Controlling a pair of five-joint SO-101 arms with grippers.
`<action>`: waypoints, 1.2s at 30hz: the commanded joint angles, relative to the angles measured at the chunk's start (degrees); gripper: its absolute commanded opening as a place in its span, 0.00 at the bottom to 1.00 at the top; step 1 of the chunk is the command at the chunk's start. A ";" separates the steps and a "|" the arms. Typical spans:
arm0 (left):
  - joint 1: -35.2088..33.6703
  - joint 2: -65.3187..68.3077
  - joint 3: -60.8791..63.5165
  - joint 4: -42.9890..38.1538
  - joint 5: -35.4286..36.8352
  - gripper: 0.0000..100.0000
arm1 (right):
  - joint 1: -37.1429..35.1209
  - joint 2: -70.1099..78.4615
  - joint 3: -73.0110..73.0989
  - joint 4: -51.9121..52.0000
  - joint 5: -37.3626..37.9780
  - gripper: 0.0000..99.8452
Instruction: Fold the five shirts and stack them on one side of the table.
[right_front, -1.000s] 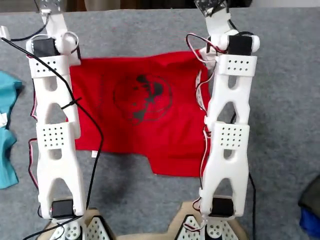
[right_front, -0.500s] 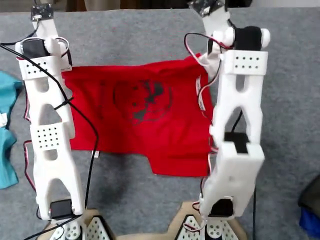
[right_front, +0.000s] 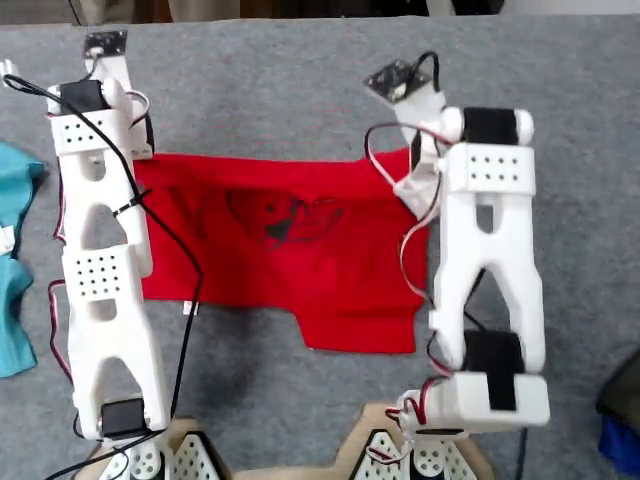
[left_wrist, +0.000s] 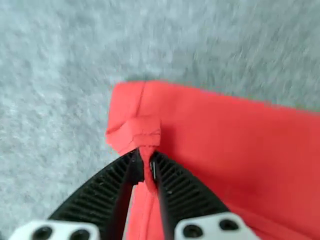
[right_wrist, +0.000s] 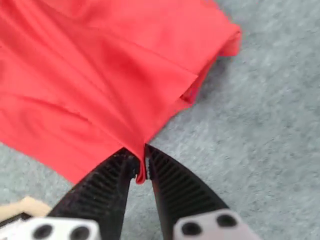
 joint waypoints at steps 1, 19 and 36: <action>1.05 -10.59 10.02 0.79 -0.53 0.02 | 0.04 -7.52 8.31 -3.96 1.05 0.01; 7.47 -57.71 83.69 -17.67 2.90 0.02 | -0.04 -21.41 29.85 -7.38 6.15 0.01; -0.70 -65.63 100.13 -44.22 5.45 0.02 | -0.92 -42.95 44.26 -8.79 11.16 0.01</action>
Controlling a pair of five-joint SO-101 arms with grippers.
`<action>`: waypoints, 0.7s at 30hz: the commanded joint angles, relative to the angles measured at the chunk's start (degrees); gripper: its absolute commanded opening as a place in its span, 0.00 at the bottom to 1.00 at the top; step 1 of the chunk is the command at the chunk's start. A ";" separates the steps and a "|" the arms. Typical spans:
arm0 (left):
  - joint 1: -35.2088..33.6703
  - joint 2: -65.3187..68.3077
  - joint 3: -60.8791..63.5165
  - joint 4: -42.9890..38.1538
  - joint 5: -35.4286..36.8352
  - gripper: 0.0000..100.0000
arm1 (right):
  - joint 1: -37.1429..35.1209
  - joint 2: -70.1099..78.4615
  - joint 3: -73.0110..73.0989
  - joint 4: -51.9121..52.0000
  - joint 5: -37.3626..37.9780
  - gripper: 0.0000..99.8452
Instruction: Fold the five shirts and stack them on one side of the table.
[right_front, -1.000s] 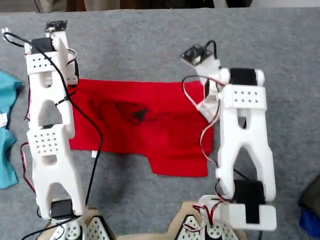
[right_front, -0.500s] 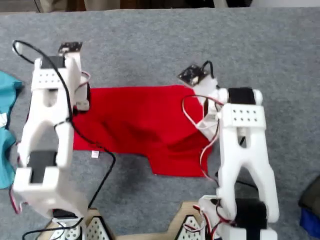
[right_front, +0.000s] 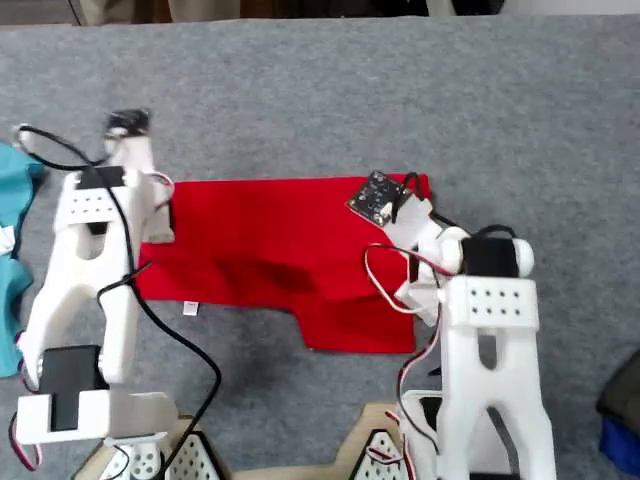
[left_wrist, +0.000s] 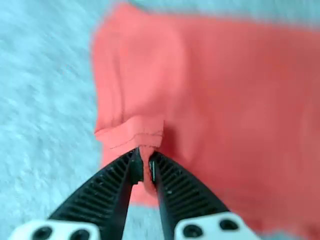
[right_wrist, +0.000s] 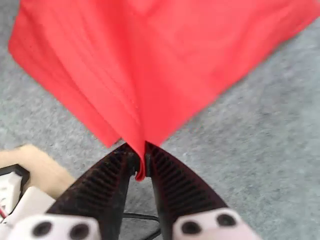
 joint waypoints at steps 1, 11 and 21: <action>-3.25 -0.84 -0.70 -5.80 0.79 0.02 | -1.36 -4.18 0.92 0.35 0.62 0.01; -2.46 12.44 -7.82 1.32 0.62 0.02 | 2.33 -12.26 15.52 0.18 6.42 0.01; -1.14 13.23 -8.26 2.46 0.62 0.02 | 3.21 -14.46 18.77 0.18 9.49 0.01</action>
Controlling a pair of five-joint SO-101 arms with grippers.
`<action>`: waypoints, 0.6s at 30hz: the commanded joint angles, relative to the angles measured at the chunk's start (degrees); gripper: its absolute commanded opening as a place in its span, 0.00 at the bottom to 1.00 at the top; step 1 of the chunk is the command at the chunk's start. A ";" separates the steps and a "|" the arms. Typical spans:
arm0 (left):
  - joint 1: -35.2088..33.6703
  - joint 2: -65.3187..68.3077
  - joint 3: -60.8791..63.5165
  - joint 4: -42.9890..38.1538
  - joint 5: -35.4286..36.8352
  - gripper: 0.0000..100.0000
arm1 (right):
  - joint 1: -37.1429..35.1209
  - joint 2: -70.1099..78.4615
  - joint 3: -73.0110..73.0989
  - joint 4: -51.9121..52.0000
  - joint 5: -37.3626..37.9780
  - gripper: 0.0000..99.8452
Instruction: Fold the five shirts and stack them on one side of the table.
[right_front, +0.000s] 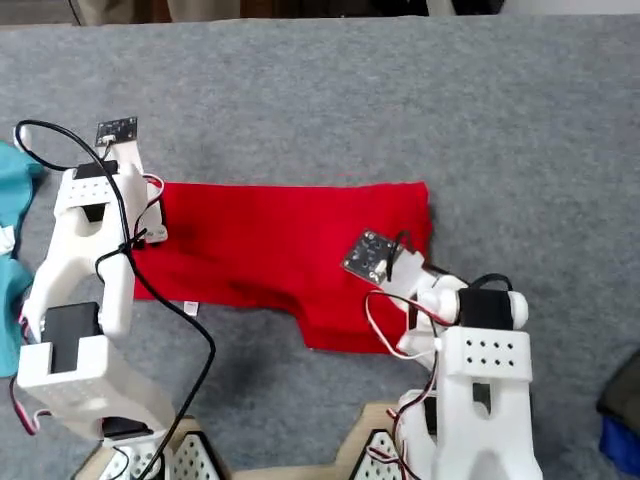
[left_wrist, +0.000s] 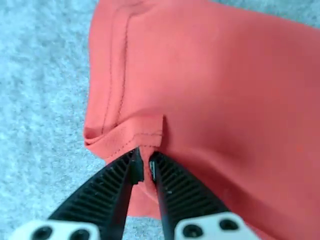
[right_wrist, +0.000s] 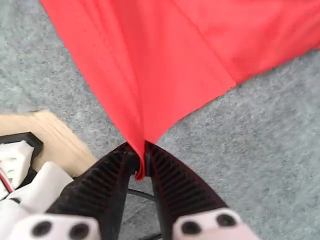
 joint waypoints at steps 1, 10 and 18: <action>0.26 -0.22 -2.55 0.44 0.26 0.02 | 1.01 -1.54 0.84 -0.70 2.02 0.01; 0.00 -0.31 -8.26 9.14 -0.44 0.18 | 0.75 -1.63 1.63 -0.62 8.70 0.25; -0.70 -0.22 -20.75 17.14 6.33 0.23 | 1.10 -1.36 -6.73 -4.48 8.09 0.23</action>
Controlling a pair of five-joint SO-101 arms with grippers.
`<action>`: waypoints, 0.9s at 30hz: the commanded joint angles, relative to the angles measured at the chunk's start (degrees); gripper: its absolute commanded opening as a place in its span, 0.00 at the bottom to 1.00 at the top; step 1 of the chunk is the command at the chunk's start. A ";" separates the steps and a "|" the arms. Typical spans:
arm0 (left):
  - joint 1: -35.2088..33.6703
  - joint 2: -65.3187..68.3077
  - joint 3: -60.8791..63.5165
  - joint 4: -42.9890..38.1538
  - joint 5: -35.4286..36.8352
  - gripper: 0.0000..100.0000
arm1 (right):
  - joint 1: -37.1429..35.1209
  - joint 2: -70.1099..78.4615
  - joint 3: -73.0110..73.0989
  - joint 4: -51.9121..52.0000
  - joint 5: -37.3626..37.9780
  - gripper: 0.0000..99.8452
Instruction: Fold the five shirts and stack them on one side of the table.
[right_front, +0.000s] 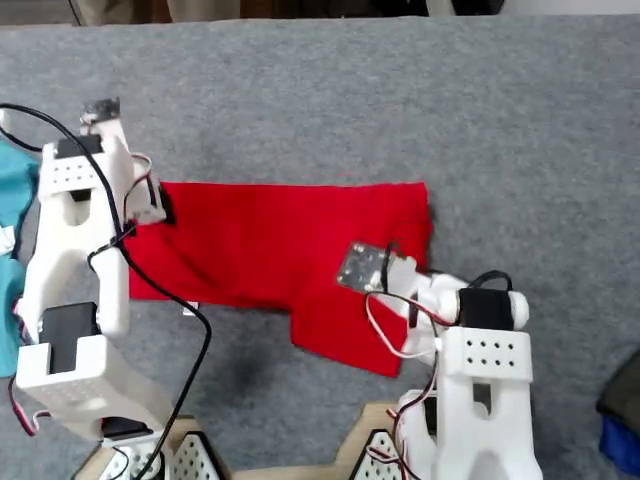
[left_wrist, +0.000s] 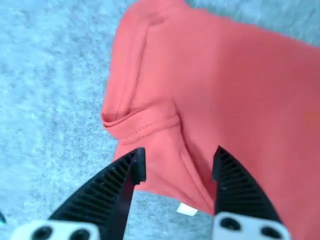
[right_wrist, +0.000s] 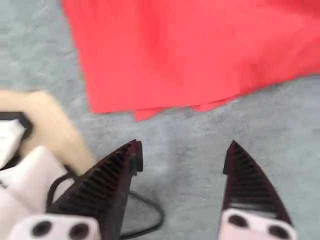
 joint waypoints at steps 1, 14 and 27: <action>0.88 -0.22 -8.00 2.81 4.13 0.23 | 0.75 -1.27 -6.73 -5.27 -1.93 0.21; 10.55 1.19 -16.70 1.76 14.33 0.02 | -6.20 10.15 -16.48 -24.35 -18.29 0.01; 5.71 12.44 -11.87 0.35 13.71 0.02 | -7.52 47.78 -44.44 -25.49 -27.16 0.01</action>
